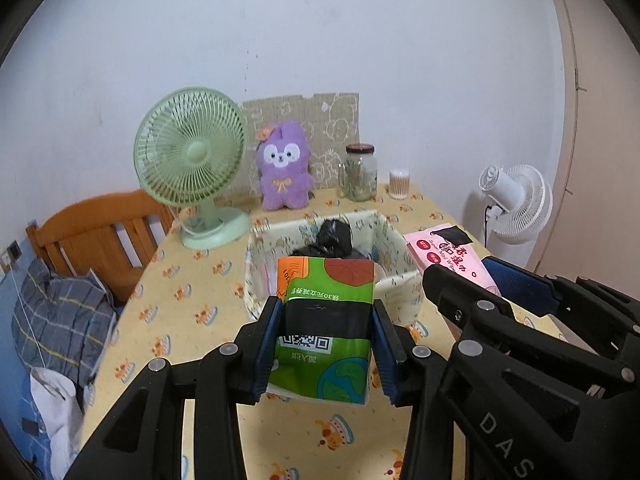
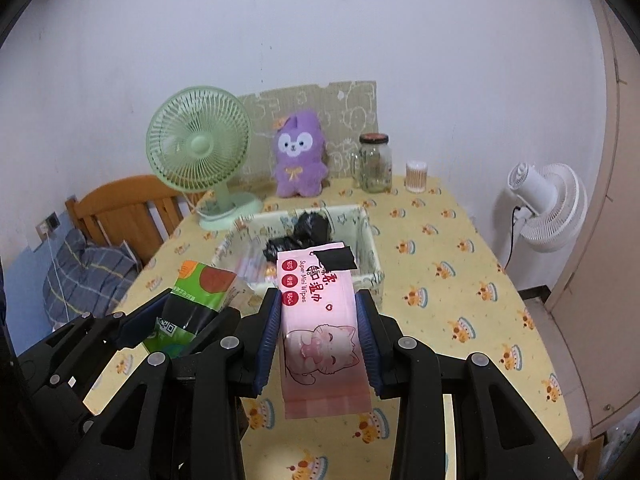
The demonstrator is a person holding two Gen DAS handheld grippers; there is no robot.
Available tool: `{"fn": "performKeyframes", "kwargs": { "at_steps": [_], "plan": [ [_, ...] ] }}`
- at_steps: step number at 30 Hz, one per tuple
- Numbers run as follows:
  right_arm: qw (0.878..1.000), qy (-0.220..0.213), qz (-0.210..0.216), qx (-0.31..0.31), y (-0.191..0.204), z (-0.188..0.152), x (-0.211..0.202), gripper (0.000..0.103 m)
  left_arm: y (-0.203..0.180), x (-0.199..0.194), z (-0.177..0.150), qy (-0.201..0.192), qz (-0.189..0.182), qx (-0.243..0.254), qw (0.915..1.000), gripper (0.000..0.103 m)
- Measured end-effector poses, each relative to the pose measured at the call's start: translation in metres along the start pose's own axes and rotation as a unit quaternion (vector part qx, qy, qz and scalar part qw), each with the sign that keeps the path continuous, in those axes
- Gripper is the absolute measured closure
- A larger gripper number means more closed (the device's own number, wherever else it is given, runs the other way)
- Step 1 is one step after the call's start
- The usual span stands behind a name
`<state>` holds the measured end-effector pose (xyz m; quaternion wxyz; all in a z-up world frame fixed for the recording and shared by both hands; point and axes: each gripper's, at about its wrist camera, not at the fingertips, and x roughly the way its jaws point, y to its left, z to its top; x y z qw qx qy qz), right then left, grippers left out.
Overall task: Organize soft objects
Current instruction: 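Carry the tissue pack with the left tool and wipe pack with the right tool over the box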
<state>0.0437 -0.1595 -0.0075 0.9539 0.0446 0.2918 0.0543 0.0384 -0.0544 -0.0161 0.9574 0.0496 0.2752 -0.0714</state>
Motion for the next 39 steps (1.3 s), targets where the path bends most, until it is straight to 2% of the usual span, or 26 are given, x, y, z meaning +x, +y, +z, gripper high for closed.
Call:
{"fn": "performKeyframes", "kwargs": {
  "at_steps": [15,39],
  "plan": [
    [1.000,-0.018,-0.003,-0.005,0.003,0.030,0.015,0.063,0.008,0.020,0.027,-0.016,-0.002,-0.003,0.9999,0.059],
    [1.000,0.007,-0.002,-0.013,0.001,0.066,0.104,0.063,0.028,0.101,0.055,0.008,0.004,-0.019,0.9998,0.059]
  ]
}}
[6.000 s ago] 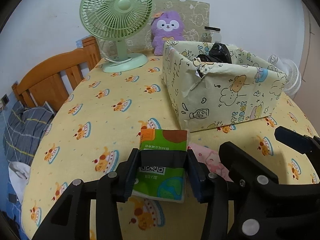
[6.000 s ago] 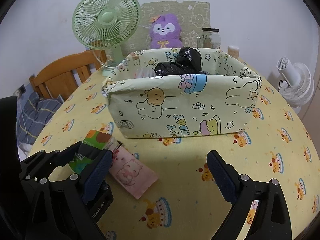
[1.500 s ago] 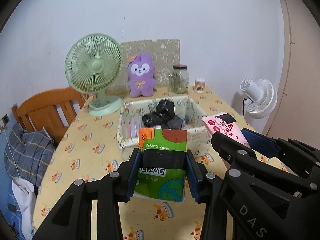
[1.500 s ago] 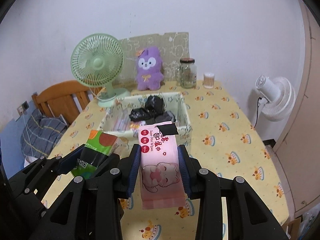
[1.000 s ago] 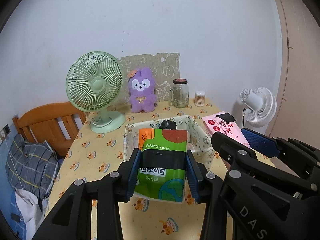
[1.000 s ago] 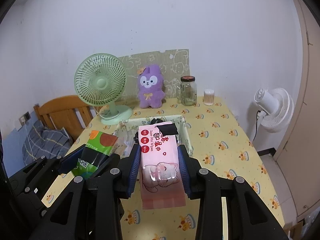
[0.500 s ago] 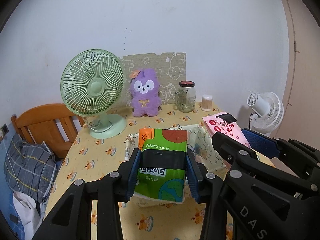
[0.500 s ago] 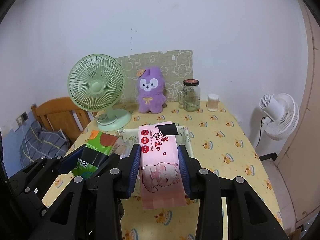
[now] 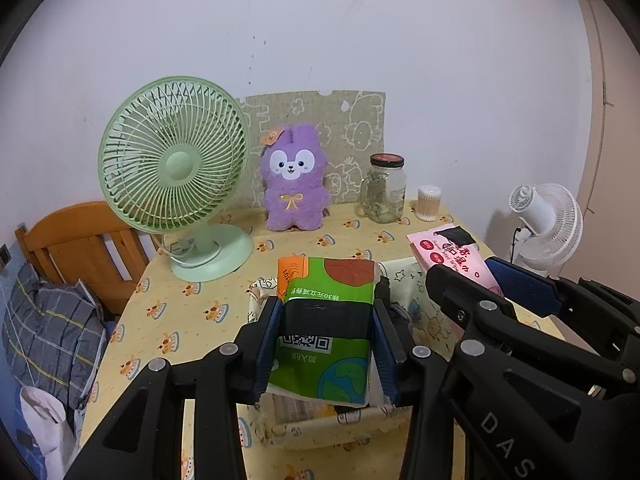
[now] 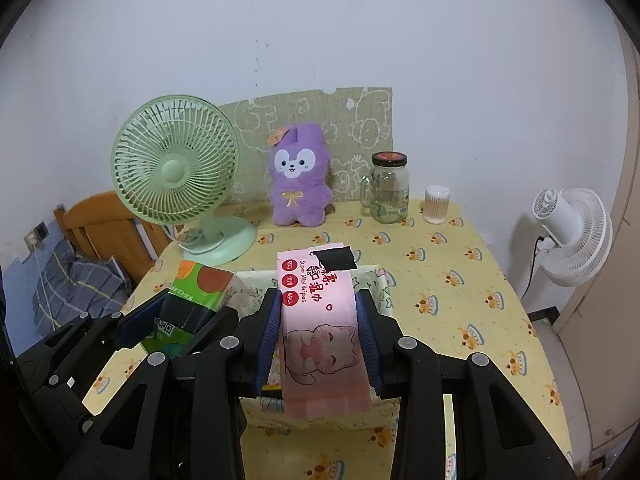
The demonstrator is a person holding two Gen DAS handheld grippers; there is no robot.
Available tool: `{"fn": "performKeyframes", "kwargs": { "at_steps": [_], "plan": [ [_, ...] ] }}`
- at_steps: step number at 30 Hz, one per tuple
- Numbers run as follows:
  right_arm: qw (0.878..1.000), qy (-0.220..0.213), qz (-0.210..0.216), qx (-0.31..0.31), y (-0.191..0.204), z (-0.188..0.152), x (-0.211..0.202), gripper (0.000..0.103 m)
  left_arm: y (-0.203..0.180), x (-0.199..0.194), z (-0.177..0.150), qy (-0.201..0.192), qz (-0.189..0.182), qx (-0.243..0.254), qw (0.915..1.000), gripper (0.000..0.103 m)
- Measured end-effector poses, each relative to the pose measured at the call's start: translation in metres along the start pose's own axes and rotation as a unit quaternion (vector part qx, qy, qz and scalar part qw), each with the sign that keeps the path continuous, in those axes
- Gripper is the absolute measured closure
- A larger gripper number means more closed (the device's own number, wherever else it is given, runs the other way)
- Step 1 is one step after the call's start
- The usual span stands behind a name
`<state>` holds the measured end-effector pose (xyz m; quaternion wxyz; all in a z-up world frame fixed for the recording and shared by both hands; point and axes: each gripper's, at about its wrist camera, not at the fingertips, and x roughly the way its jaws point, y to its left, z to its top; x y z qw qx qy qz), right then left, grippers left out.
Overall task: Organize soft objects
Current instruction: 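Carry the tissue pack with the left tool and wipe pack with the right tool over the box, then lower both packs into the box and open both tools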
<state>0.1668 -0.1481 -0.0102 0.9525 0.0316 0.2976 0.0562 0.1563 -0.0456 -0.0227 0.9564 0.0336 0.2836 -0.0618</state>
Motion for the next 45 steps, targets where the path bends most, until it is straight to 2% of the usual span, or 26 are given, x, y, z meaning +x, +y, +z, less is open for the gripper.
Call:
{"fn": "performKeyframes", "kwargs": {
  "at_steps": [19,22,23,28,34,37,39,41,45],
  "plan": [
    [0.999,0.051,-0.004,0.009,-0.007,-0.005,0.071,0.063,0.008,0.064,-0.011,0.051,-0.008,-0.022,0.9984,0.057],
    [0.998,0.056,-0.001,0.008,-0.007,-0.007,0.078,0.063,0.010,0.070,-0.013,0.056,-0.015,-0.019,0.9981,0.047],
    [0.998,0.057,0.000,0.008,-0.007,-0.008,0.080,0.063,0.010,0.071,-0.014,0.057,-0.014,-0.018,0.9981,0.041],
    [0.998,0.056,0.006,0.007,-0.004,-0.012,0.087,0.062,0.013,0.074,-0.017,0.062,-0.003,-0.016,0.9980,0.023],
    [0.998,0.063,0.001,0.014,-0.005,-0.016,0.093,0.060,0.012,0.074,-0.020,0.067,-0.005,-0.009,0.9977,0.021],
    [0.998,0.064,-0.001,0.012,-0.006,-0.017,0.092,0.050,0.011,0.073,-0.020,0.068,-0.003,-0.007,0.9977,0.019],
    [0.998,0.061,-0.019,0.003,-0.005,-0.017,0.089,0.038,0.009,0.071,-0.021,0.068,-0.005,-0.006,0.9976,0.018],
    [0.998,0.056,-0.015,0.003,-0.006,-0.018,0.085,0.024,0.008,0.066,-0.020,0.062,-0.012,-0.006,0.9980,0.014],
    [0.999,0.050,-0.013,0.009,-0.009,-0.019,0.074,0.018,0.004,0.057,-0.020,0.058,-0.012,-0.003,0.9982,0.013]
  ]
}}
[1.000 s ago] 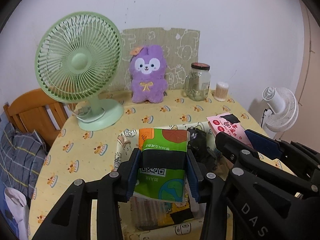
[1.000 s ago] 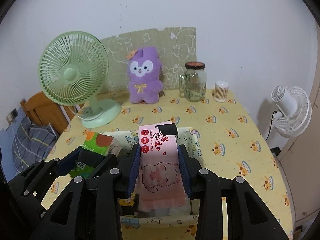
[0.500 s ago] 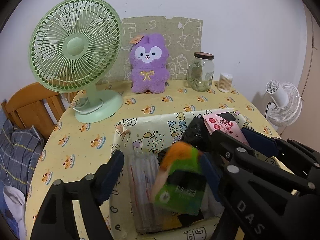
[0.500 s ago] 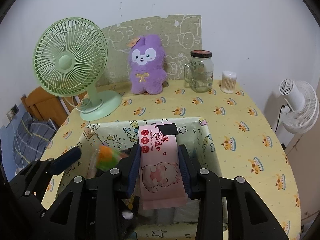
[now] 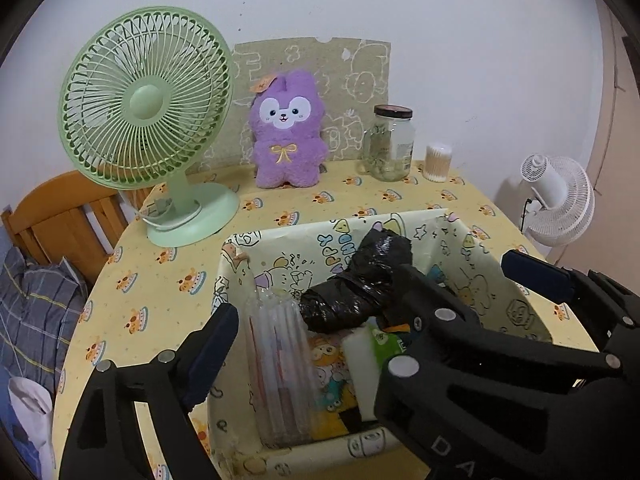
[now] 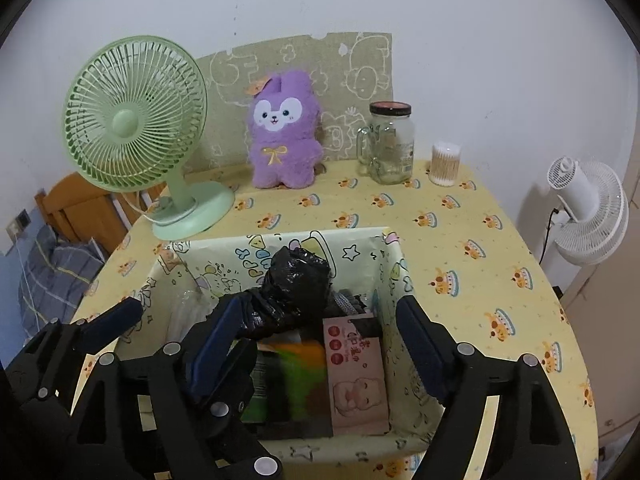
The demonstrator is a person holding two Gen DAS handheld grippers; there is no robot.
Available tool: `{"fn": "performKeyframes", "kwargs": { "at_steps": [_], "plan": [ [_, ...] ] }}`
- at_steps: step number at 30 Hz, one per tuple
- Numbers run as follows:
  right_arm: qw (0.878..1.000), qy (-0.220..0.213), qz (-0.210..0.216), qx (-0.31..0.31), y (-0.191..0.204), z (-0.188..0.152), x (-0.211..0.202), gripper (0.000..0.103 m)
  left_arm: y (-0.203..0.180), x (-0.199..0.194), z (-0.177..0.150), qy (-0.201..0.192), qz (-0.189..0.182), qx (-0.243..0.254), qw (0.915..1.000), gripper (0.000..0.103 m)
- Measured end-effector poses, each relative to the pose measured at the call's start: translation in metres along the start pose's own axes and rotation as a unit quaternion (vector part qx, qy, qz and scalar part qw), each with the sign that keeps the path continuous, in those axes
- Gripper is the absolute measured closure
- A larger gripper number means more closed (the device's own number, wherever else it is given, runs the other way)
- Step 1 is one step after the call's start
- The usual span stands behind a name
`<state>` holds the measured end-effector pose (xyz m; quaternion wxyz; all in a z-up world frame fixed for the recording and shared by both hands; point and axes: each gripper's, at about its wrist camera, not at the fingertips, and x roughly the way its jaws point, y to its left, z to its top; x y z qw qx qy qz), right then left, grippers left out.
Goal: Organize soft objects
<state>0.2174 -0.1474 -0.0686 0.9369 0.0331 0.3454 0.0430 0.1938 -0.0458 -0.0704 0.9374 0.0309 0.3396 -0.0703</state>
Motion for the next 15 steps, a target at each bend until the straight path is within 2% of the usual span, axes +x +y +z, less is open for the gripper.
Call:
{"fn": "performKeyframes", "kwargs": {
  "at_steps": [6,15],
  "plan": [
    [1.000,-0.005,0.003,0.004,-0.003,-0.004,-0.018,0.010,-0.007,-0.017,-0.002,-0.007,0.002,-0.001,1.0000,0.010],
    [0.999,-0.034,0.003,-0.007,-0.002,-0.008,-0.059,0.005,-0.013,-0.052,-0.005,-0.033,-0.004,0.002,0.9994,0.005]
  ]
}}
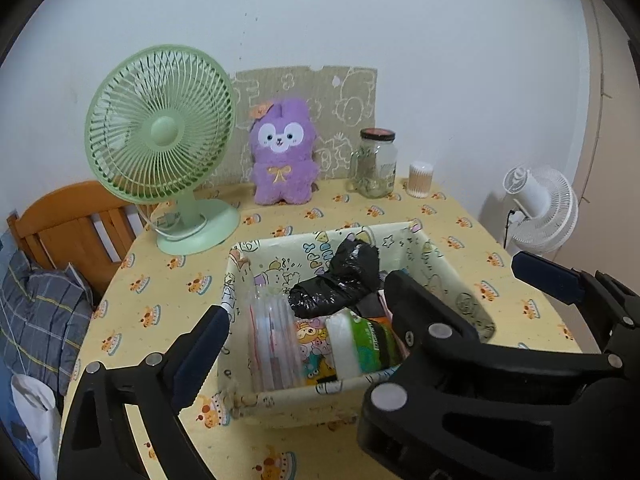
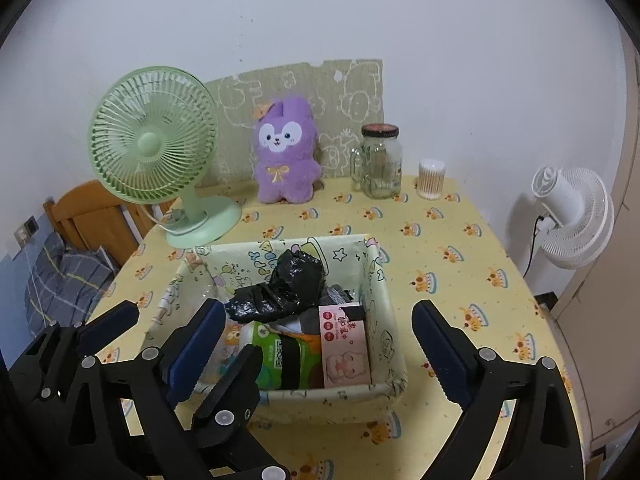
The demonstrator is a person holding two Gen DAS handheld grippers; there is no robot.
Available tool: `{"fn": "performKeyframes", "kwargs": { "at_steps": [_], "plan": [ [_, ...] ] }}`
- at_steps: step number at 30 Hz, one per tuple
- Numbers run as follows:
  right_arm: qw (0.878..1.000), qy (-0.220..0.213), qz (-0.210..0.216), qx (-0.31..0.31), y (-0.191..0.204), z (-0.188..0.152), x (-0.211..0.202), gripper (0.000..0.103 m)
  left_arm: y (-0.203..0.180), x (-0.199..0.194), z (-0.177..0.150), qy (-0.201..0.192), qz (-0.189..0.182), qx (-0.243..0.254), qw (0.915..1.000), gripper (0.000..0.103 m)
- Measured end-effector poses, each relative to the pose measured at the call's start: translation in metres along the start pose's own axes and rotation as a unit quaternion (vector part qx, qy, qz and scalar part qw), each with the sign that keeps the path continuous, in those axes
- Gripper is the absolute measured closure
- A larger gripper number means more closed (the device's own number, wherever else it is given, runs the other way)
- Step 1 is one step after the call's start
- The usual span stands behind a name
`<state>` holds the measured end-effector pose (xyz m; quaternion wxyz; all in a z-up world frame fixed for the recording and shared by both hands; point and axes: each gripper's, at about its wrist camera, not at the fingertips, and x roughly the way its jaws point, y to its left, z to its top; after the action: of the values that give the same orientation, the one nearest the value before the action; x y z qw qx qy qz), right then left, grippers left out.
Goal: Organize soft objects
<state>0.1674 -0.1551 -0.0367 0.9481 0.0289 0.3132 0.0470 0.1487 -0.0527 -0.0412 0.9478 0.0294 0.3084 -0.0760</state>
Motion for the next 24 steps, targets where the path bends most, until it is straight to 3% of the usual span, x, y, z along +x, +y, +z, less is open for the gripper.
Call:
{"fn": "performKeyframes", "kwargs": {
  "at_steps": [24],
  "plan": [
    [0.997,-0.071,-0.017,0.002,0.002,-0.016,-0.112,0.003,0.001,-0.102,-0.016,-0.063,0.025,-0.017,0.9975,0.000]
  ]
}}
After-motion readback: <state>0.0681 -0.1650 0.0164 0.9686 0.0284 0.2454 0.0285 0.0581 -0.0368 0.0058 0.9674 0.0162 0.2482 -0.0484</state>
